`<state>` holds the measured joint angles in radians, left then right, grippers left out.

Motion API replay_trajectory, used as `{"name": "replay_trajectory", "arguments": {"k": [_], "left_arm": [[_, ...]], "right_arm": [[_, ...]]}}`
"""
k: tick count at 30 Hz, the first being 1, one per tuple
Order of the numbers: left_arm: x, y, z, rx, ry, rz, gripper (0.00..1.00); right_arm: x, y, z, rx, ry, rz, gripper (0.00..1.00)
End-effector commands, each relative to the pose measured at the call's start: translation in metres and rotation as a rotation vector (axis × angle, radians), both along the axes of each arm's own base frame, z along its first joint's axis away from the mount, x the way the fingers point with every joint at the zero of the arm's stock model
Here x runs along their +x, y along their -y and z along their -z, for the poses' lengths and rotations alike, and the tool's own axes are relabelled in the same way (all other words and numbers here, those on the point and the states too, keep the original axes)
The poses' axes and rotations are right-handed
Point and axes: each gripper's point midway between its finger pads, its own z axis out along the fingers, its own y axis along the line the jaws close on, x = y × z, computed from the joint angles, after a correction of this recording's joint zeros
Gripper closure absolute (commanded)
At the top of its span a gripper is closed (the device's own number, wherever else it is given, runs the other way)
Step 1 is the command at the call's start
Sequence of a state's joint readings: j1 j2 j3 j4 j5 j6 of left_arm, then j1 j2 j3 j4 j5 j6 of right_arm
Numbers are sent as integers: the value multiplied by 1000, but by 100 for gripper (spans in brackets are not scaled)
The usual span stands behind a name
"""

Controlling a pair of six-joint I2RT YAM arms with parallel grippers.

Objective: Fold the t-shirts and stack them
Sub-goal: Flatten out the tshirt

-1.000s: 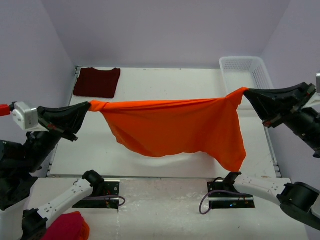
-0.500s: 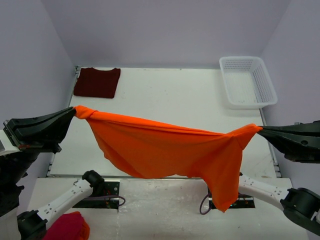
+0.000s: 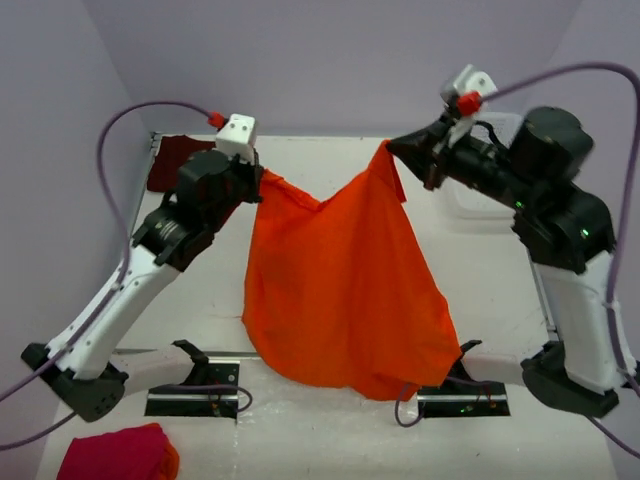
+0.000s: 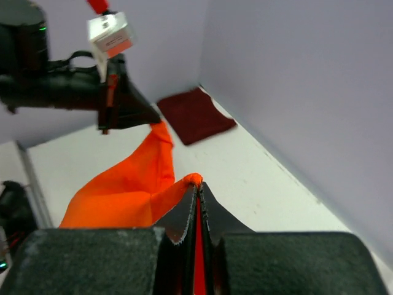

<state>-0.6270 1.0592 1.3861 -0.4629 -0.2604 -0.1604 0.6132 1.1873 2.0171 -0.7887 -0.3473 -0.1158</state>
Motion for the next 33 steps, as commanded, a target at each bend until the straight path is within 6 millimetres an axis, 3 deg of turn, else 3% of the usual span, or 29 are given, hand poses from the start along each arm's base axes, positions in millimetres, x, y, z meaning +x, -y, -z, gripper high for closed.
{"name": "replay_trajectory", "arguments": {"k": [1,2,4,5,7,8,9,10,12,14,15,16,17,21,22,23,24,25,26,27,28,29,30,31,32,33], "left_arm": [[34,-30,45,65,-134,-223,100],[45,-28,67,75,-209,-241,100],[61,-38,83,71,-254,-283,100],[72,-39,99,77,-298,-306,100],[86,-50,114,92,-338,-352,100],[98,-53,132,131,-377,-387,100],[103,-56,141,146,-404,-399,100],[112,-65,145,142,-419,-430,100],[127,-68,172,151,-482,-444,100],[143,-74,191,153,-514,-447,100],[148,-73,197,153,-527,-443,100],[154,-74,196,151,-527,-444,100],[158,-73,208,166,-557,-447,100],[167,-82,211,158,-537,-473,100],[171,-91,209,144,-533,-496,95],[175,-97,212,134,-533,-529,84],[178,-102,212,132,-534,-556,66],[184,-105,202,117,-513,-576,28],[188,-109,201,122,-505,-601,13],[189,-113,196,127,-491,-624,3],[188,-118,188,130,-472,-656,0],[180,-132,172,129,-429,-730,0],[173,-140,164,122,-408,-772,0],[161,-147,170,125,-423,-808,0],[147,-152,162,88,-422,-842,0],[139,-151,166,71,-445,-839,0]], "right_arm": [[83,10,24,-45,-53,176,100],[99,11,33,-47,-89,189,100],[141,25,52,-56,-136,258,100],[172,21,79,-89,-198,267,100],[204,27,95,-103,-236,290,100],[218,26,106,-124,-254,292,100],[246,26,126,-137,-299,297,100],[258,25,138,-143,-326,295,100],[289,26,161,-171,-354,321,100],[307,26,177,-191,-366,328,100],[314,28,176,-189,-359,332,100],[325,26,196,-201,-394,330,100],[328,24,201,-205,-402,325,100],[340,26,224,-217,-413,344,100],[343,29,225,-216,-408,363,98],[350,32,234,-221,-421,378,88],[355,36,230,-213,-412,395,74],[362,43,232,-219,-413,447,42],[370,49,240,-224,-429,489,30],[373,56,233,-217,-425,545,24],[377,75,233,-228,-433,663,21],[373,83,234,-218,-464,714,21],[356,92,238,-243,-526,750,21],[346,108,241,-256,-563,847,21],[332,110,244,-196,-643,901,21],[300,118,258,-207,-731,933,21]]}}
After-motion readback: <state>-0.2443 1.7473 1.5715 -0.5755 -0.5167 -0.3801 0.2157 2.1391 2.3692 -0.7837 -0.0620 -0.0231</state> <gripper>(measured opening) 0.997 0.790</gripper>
